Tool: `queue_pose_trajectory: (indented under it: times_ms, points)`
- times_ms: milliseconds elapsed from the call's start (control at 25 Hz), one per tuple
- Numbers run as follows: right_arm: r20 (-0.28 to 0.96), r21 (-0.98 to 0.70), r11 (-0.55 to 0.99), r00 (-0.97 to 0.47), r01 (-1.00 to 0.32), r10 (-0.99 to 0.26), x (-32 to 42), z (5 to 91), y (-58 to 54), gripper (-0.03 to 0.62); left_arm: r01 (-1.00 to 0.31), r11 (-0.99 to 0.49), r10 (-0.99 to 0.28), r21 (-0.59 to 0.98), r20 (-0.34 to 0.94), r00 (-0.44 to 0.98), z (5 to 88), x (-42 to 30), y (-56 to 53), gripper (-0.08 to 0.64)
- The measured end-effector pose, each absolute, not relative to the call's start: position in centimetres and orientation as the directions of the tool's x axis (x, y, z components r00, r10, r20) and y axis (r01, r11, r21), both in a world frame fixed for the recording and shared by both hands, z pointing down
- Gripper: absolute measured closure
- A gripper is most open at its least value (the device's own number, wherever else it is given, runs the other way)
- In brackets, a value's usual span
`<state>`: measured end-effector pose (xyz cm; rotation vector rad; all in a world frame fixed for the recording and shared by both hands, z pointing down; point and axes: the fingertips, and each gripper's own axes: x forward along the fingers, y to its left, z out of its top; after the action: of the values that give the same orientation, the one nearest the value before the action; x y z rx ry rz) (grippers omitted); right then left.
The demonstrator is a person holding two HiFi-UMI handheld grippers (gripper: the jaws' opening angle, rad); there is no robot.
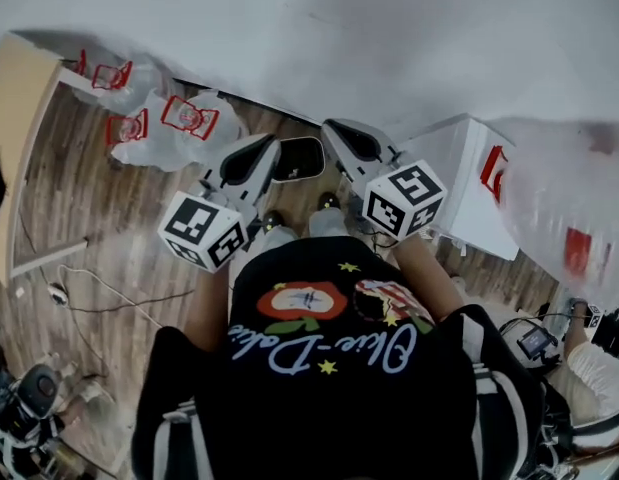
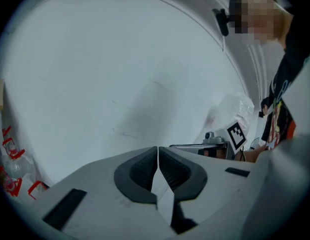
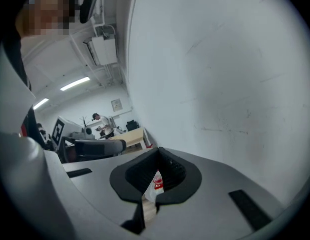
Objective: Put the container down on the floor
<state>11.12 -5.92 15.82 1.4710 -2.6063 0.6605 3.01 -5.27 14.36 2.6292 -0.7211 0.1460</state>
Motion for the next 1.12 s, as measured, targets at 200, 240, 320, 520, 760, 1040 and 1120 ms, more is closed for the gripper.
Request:
queue_pose_trajectory:
  times_ms: [200, 240, 320, 520, 760, 1040, 1120]
  points:
    - [0.231, -0.25, 0.491, -0.544, -0.835, -0.807, 11.3, 13.2, -6.3, 0.592, -0.514, -0.807, -0.48, 0.293, 0.183, 0.858, 12.2, 4.0, -6.0, 0.551]
    - [0.224, -0.246, 0.494, -0.545, -0.834, -0.808, 11.3, 12.9, -6.4, 0.592, -0.516, -0.808, -0.482, 0.285, 0.186, 0.857, 12.0, 4.2, -6.1, 0.551]
    - [0.21, -0.242, 0.5, -0.548, -0.831, -0.81, 11.4, 12.5, -6.5, 0.592, -0.514, -0.812, -0.482, 0.276, 0.18, 0.858, 11.7, 4.6, -6.2, 0.551]
    - [0.2, -0.229, 0.496, -0.539, -0.838, -0.818, 11.6, 12.2, -6.8, 0.592, -0.506, -0.821, -0.477, 0.265, 0.169, 0.862, 11.3, 5.1, -6.5, 0.551]
    - [0.196, -0.211, 0.498, -0.536, -0.841, -0.822, 11.8, 12.0, -7.0, 0.592, -0.505, -0.822, -0.477, 0.265, 0.166, 0.863, 11.2, 5.3, -6.9, 0.551]
    - [0.193, -0.199, 0.504, -0.538, -0.84, -0.82, 11.9, 11.8, -6.9, 0.592, -0.516, -0.814, -0.487, 0.266, 0.172, 0.856, 11.2, 5.2, -7.1, 0.551]
    - [0.194, -0.202, 0.504, -0.539, -0.839, -0.819, 11.9, 11.9, -6.9, 0.592, -0.518, -0.813, -0.489, 0.266, 0.172, 0.855, 11.3, 5.2, -7.0, 0.551]
